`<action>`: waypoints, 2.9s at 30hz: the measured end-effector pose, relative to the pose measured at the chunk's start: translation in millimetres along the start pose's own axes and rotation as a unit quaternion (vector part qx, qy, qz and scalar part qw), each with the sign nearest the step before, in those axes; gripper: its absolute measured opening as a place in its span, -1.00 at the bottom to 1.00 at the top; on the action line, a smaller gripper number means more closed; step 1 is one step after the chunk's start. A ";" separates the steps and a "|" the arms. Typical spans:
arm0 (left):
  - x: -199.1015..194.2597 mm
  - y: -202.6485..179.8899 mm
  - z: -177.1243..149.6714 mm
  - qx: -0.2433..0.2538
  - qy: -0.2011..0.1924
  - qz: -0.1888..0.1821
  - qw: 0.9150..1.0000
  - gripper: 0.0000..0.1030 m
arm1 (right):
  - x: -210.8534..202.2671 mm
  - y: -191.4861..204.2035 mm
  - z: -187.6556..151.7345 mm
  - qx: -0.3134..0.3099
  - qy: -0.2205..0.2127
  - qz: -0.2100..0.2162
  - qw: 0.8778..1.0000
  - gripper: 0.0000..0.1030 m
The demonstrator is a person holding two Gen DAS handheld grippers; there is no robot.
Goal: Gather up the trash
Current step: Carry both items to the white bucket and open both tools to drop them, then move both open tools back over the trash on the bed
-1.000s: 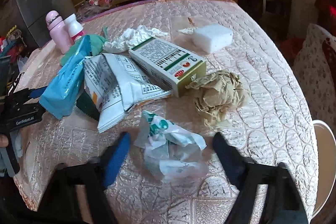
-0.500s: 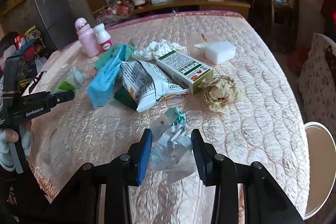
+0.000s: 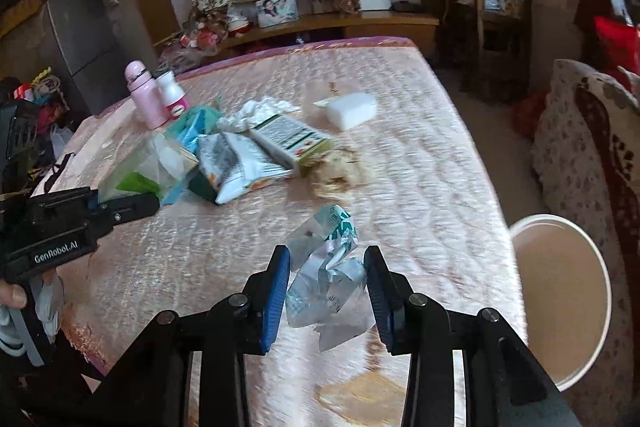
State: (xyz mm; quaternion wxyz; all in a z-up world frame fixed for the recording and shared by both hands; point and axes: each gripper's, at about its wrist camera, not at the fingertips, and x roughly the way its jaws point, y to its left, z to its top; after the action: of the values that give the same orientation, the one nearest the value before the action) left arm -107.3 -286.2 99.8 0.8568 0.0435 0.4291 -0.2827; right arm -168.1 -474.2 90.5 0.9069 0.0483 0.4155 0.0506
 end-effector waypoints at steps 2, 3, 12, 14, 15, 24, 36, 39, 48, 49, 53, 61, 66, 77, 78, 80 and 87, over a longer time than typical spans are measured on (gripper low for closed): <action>5.0 -15.2 4.0 0.007 0.000 -0.009 1.000 -0.65 | -7.3 -10.7 -1.5 0.007 -0.004 -0.011 1.000 -0.28; 8.1 -22.4 6.8 0.010 0.001 -0.013 1.000 -0.65 | -10.9 -16.8 -2.6 0.010 -0.006 -0.017 1.000 -0.28; 35.0 -82.6 20.6 0.036 0.010 -0.044 0.998 -0.65 | -35.8 -72.7 -13.9 0.046 -0.012 -0.065 0.997 -0.28; 43.5 -97.2 23.1 0.042 0.015 -0.049 0.998 -0.65 | -40.8 -86.2 -16.8 0.053 -0.013 -0.077 0.996 -0.28; 48.2 -105.3 24.7 0.046 0.018 -0.051 0.997 -0.65 | -43.4 -92.9 -18.5 0.057 -0.013 -0.083 0.995 -0.28; 79.2 -159.5 34.3 0.074 0.037 -0.067 0.994 -0.65 | -62.0 -163.8 -39.0 0.115 -0.009 -0.127 0.985 -0.28; 112.0 -203.3 44.9 0.089 0.060 -0.086 0.990 -0.64 | -54.1 -213.2 -58.6 0.159 0.012 -0.148 0.976 -0.28; 118.7 -208.8 45.1 0.085 0.067 -0.092 0.990 -0.64 | -49.9 -220.5 -62.2 0.165 0.017 -0.152 0.974 -0.28; 132.1 -218.1 51.5 0.053 0.079 -0.132 0.987 -0.59 | -42.3 -232.1 -62.4 0.172 0.020 -0.172 0.970 -0.21; 133.0 -218.6 53.0 0.046 0.080 -0.148 0.985 -0.55 | -42.8 -234.0 -62.3 0.175 0.019 -0.179 0.968 0.01; 132.3 -221.9 56.6 0.036 0.081 -0.184 0.979 -0.01 | -50.9 -240.0 -63.3 0.190 0.003 -0.186 0.964 0.27; 124.4 -221.9 50.8 0.057 0.074 -0.160 0.983 -0.01 | -49.1 -238.3 -68.3 0.191 0.012 -0.185 0.964 0.27; 116.7 -210.3 46.6 0.062 0.059 -0.128 0.988 -0.01 | -45.2 -226.5 -66.3 0.181 0.013 -0.182 0.967 0.27; 89.9 -169.8 40.1 0.048 0.030 -0.085 0.995 -0.01 | -39.1 -188.5 -51.7 0.159 0.010 -0.166 0.973 0.27; 85.6 -164.8 39.3 0.047 0.025 -0.081 0.995 -0.01 | -38.9 -184.5 -49.9 0.155 0.009 -0.165 0.974 0.27; 77.6 -155.4 37.7 0.045 0.016 -0.072 0.996 -0.01 | -37.9 -175.3 -45.4 0.148 0.008 -0.162 0.976 0.28; 51.4 -112.3 28.5 0.025 -0.008 -0.041 0.999 -0.01 | -30.0 -140.9 -30.5 0.121 0.005 -0.146 0.982 0.31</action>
State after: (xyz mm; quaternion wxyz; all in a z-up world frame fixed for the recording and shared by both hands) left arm -121.3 -412.2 97.5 0.8465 0.0451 0.4162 -0.3288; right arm -203.4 -616.3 74.9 0.8899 0.0964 0.4258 -0.1327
